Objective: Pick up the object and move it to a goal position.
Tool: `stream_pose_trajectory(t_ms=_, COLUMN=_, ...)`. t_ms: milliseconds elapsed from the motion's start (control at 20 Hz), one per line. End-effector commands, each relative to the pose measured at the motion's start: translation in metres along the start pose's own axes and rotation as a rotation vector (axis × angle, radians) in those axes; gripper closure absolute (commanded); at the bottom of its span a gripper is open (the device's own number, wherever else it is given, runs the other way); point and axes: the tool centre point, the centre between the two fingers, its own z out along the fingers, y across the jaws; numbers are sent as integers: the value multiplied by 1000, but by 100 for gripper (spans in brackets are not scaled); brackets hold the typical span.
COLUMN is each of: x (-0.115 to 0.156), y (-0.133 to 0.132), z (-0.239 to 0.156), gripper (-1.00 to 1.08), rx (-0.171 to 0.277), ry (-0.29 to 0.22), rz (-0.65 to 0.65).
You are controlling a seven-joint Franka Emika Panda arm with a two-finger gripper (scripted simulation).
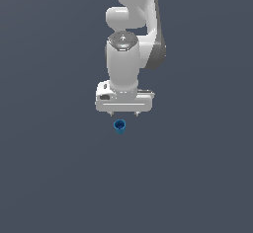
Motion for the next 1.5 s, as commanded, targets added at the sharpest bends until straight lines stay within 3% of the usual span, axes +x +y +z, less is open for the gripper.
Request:
stream_pose_trajectory(t_ms=0, x=0, y=0, z=0, gripper=-92, rx=0, ry=0, rz=0)
stream_pose_trajectory(t_ms=700, x=1, y=-11, z=-4, gripper=-92, rx=-9, ry=0, rz=-33)
stream_pose_trajectory(t_ms=1450, x=-25, y=19, z=86, gripper=-92, rx=3, ry=-31, rz=209)
